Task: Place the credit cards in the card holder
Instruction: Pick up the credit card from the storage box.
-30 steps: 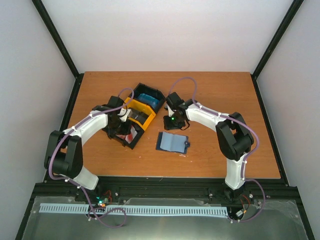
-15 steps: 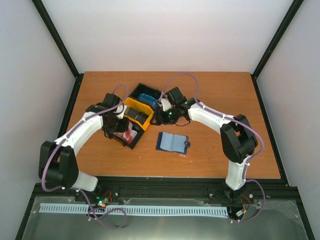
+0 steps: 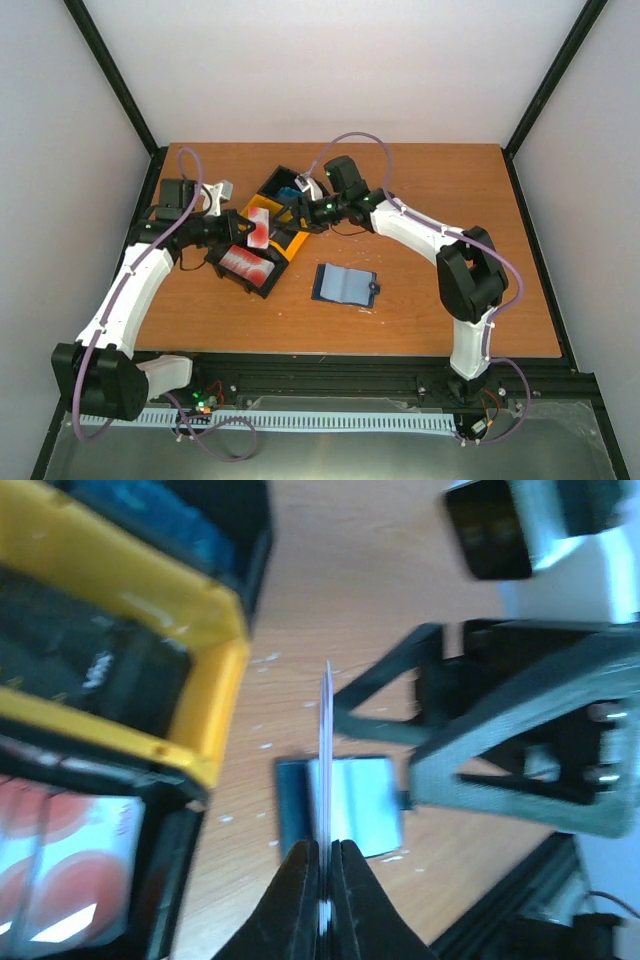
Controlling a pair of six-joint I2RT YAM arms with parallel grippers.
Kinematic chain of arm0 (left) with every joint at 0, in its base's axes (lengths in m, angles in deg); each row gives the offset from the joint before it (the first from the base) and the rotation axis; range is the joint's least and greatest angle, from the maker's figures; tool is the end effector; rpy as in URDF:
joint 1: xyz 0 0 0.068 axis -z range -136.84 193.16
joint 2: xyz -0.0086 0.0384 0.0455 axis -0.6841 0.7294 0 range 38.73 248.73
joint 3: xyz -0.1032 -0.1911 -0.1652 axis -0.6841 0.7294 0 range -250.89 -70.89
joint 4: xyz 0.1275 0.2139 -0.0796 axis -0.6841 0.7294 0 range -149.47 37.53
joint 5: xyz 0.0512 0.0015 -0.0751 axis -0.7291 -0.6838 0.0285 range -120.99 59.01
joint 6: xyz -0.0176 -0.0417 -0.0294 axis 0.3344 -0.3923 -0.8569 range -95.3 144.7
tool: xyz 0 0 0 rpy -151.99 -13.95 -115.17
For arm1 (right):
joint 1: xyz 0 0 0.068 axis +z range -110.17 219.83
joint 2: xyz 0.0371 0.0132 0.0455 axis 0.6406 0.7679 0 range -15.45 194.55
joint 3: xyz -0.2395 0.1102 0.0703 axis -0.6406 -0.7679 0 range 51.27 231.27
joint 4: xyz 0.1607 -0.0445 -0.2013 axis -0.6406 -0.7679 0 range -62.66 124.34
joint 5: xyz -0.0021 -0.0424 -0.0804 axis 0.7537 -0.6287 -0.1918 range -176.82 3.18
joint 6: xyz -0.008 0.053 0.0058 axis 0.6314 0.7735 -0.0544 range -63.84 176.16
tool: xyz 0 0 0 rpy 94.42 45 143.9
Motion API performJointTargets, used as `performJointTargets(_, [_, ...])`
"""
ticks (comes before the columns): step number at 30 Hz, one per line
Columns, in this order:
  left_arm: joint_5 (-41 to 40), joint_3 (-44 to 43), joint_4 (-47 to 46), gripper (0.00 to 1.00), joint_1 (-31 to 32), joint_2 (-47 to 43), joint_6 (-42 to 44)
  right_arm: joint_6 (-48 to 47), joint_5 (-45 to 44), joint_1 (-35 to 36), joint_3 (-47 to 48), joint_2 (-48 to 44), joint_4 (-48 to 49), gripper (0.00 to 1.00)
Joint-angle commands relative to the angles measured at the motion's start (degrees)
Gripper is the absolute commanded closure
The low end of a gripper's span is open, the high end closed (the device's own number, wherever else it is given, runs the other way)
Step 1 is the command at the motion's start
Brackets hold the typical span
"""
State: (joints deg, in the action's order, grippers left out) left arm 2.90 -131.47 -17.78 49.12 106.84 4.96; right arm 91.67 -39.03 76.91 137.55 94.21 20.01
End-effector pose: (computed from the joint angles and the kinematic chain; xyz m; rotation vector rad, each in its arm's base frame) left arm 0.2366 -0.0447 0.3075 -0.0185 2.4390 -0.9205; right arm 0.3312 0.2833 0.2601 -0.5577 2.4055 1.5625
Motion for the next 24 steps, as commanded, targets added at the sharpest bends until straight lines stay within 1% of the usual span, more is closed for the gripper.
performJointTargets(1, [15.0, -0.3, -9.2, 0.99, -1.2, -1.8, -5.1, 7.3, 5.5, 1.2, 1.5, 1.4, 7.2, 0.28])
performJointTargets(4, [18.7, 0.0, -12.3, 0.99, -1.5, -2.1, -6.7, 9.8, 7.0, 1.2, 1.2, 1.3, 9.7, 0.35])
performJointTargets(5, [20.0, 0.3, -13.3, 0.99, -1.6, -2.2, -7.1, 10.9, 7.8, 1.2, 0.6, 1.0, 11.4, 0.42])
performJointTargets(8, [22.1, 1.3, -14.9, 0.99, -1.6, -2.2, -8.1, 15.6, 9.3, 1.2, -2.2, -0.6, 19.3, 0.57])
performJointTargets(10, [22.6, 1.7, -15.5, 0.99, -1.6, -2.3, -8.3, 18.1, 9.7, 1.2, -3.7, -1.6, 22.1, 0.66])
performJointTargets(12, [23.0, 1.9, -16.0, 0.99, -1.7, -2.5, -8.4, 20.1, 10.3, 1.2, -4.9, -2.1, 24.7, 0.68])
performJointTargets(14, [23.3, 1.8, -16.1, 0.99, -1.8, -2.4, -8.4, 21.5, 10.6, 1.2, -5.9, -2.6, 26.5, 0.72])
performJointTargets(17, [23.6, 1.9, -16.3, 0.99, -2.0, -2.4, -8.4, 22.0, 10.8, 1.2, -6.7, -3.4, 27.2, 0.87])
performJointTargets(19, [23.6, 2.1, -16.3, 0.99, -2.2, -2.5, -8.3, 22.0, 10.3, 0.9, -7.4, -4.3, 27.2, 0.95])
performJointTargets(20, [23.6, 2.3, -16.3, 0.98, -2.4, -2.7, -8.3, 22.1, 9.7, 0.6, -7.8, -5.1, 27.1, 0.97])
performJointTargets(24, [26.2, 3.9, -17.9, 0.78, -2.7, -3.3, -8.6, 25.1, 9.9, -1.4, -8.2, -7.1, 29.6, 0.97])
